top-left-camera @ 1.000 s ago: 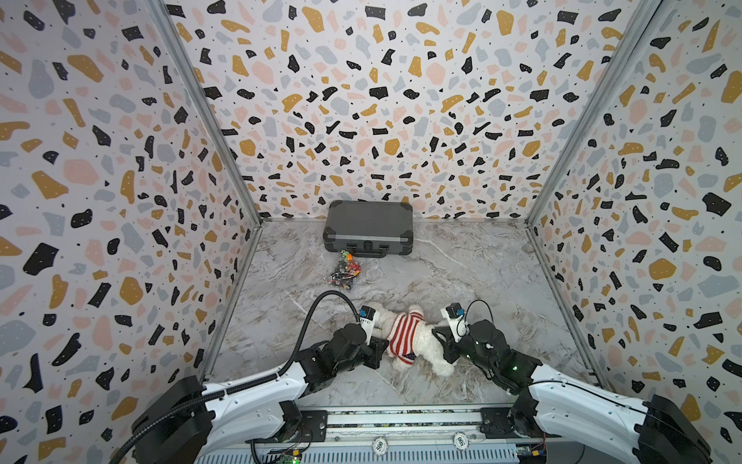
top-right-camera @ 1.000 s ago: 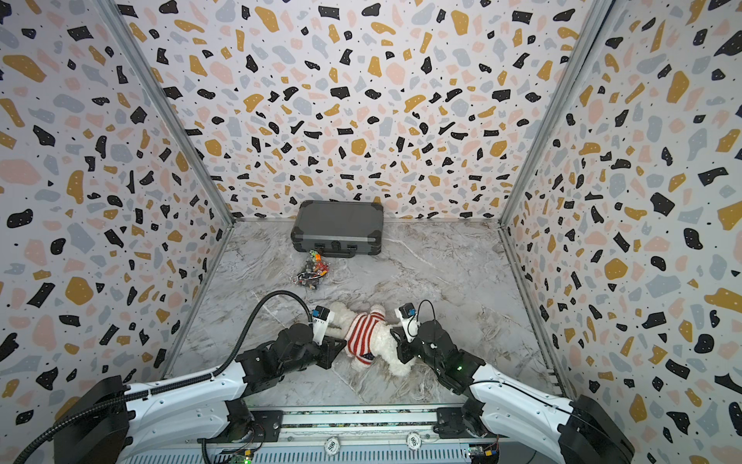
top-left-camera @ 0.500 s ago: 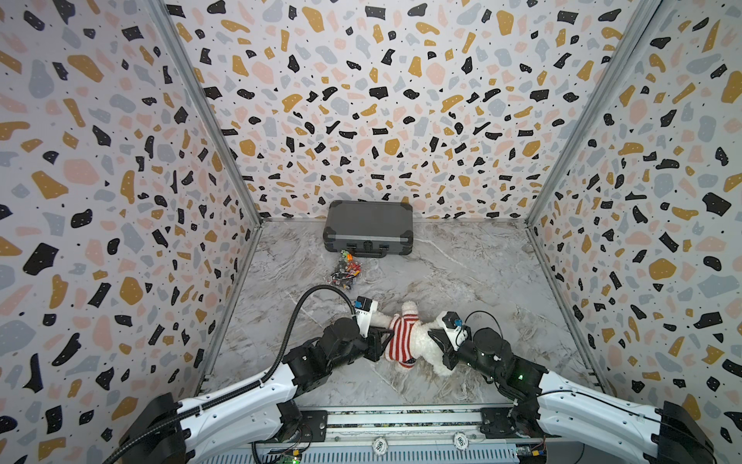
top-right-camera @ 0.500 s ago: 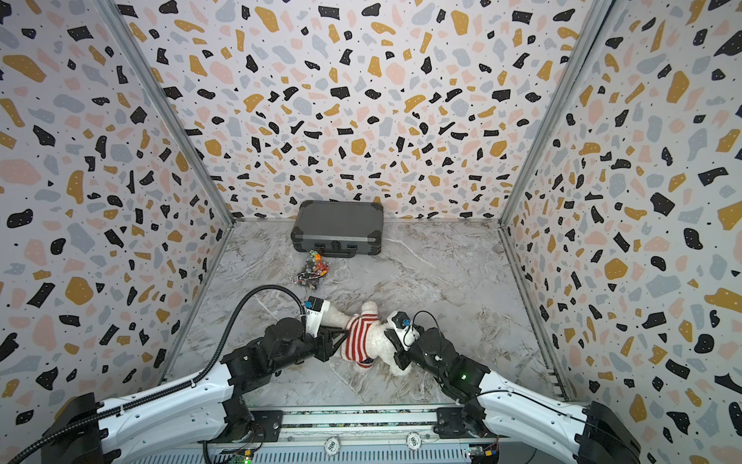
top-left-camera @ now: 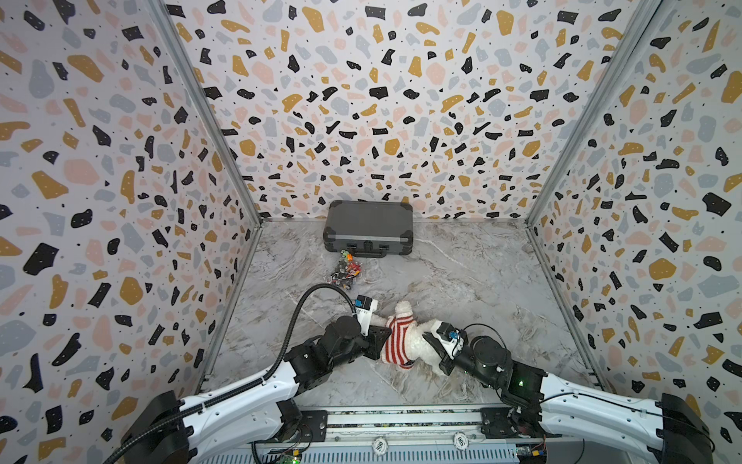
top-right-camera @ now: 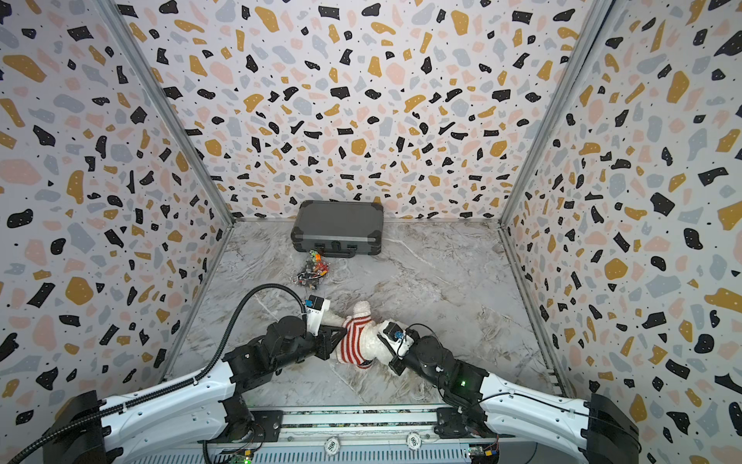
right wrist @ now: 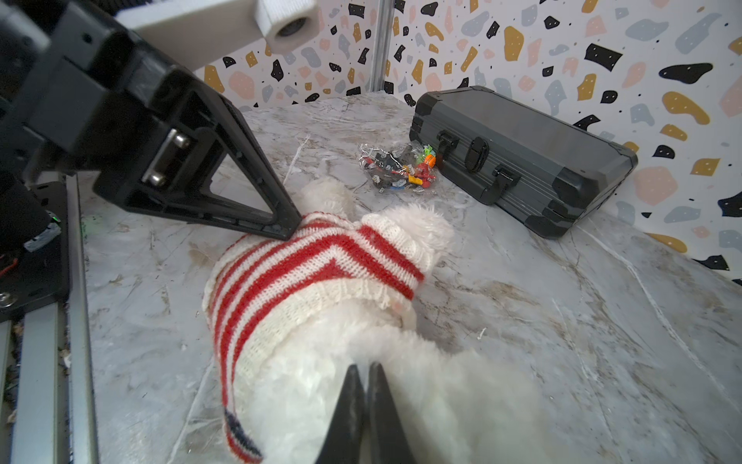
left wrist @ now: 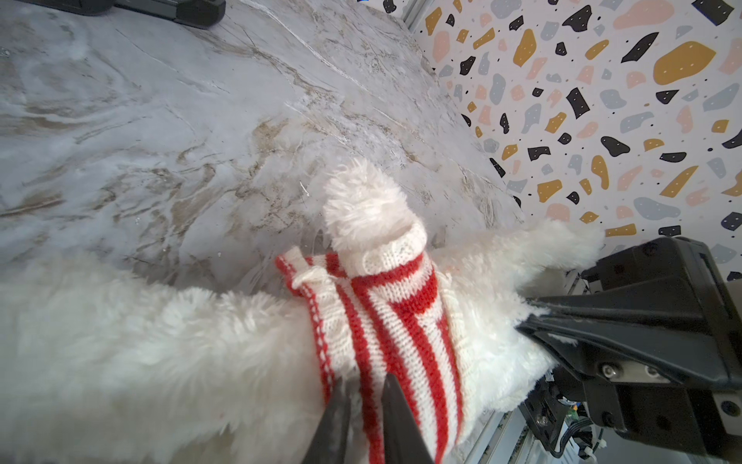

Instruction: Dress the teddy bear

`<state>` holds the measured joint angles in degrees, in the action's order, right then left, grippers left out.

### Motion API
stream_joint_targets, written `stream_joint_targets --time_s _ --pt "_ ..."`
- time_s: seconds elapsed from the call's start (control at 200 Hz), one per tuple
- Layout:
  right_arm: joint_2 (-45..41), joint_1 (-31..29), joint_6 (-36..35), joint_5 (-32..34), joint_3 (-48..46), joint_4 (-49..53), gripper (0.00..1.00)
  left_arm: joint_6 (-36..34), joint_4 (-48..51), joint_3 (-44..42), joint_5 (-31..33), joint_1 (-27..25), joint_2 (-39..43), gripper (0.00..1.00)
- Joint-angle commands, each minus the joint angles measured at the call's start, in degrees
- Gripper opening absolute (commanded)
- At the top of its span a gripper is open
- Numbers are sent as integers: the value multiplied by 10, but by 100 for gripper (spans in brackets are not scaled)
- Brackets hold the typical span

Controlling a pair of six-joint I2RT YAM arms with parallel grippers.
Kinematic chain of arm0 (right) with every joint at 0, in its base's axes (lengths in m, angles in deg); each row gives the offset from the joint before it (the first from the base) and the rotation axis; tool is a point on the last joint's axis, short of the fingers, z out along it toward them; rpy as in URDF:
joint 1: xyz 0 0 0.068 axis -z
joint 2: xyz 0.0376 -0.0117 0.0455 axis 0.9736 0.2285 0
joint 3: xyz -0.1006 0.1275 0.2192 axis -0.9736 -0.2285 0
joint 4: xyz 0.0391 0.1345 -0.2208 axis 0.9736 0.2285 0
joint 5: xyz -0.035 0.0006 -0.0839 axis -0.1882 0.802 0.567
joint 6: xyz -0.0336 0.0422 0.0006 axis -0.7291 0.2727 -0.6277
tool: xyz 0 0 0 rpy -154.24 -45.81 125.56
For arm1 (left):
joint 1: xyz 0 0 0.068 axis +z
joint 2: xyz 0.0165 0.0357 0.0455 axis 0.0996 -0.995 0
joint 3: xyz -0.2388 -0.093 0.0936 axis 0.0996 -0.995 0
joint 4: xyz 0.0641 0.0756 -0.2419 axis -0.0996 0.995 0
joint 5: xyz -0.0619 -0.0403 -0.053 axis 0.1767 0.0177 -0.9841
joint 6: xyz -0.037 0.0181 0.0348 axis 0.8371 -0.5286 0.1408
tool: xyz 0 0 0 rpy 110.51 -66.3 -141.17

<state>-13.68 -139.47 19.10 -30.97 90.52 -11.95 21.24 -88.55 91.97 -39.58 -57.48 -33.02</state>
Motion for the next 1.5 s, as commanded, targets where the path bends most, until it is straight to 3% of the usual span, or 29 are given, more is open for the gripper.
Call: stream_joint_targets --time_s 0.0,0.105,0.285,0.701,0.946,1.497 --pt "-19 -10 -22 18 -4 -42 0 -2 3 23 10 6 5 21" --pt "-23 -13 -31 20 -9 -48 0 -1 13 24 22 14 15 27" --pt "-21 -19 -46 23 -11 -56 0 -4 24 34 24 21 17 28" --pt "-13 -22 -60 31 -10 -69 0 -10 15 44 -22 20 -9 21" --pt "-21 -28 -64 38 -15 -67 0 -7 22 46 -5 21 4 0" --pt "-54 -36 -55 83 -29 -44 0 25 63 10 79 56 70 0"
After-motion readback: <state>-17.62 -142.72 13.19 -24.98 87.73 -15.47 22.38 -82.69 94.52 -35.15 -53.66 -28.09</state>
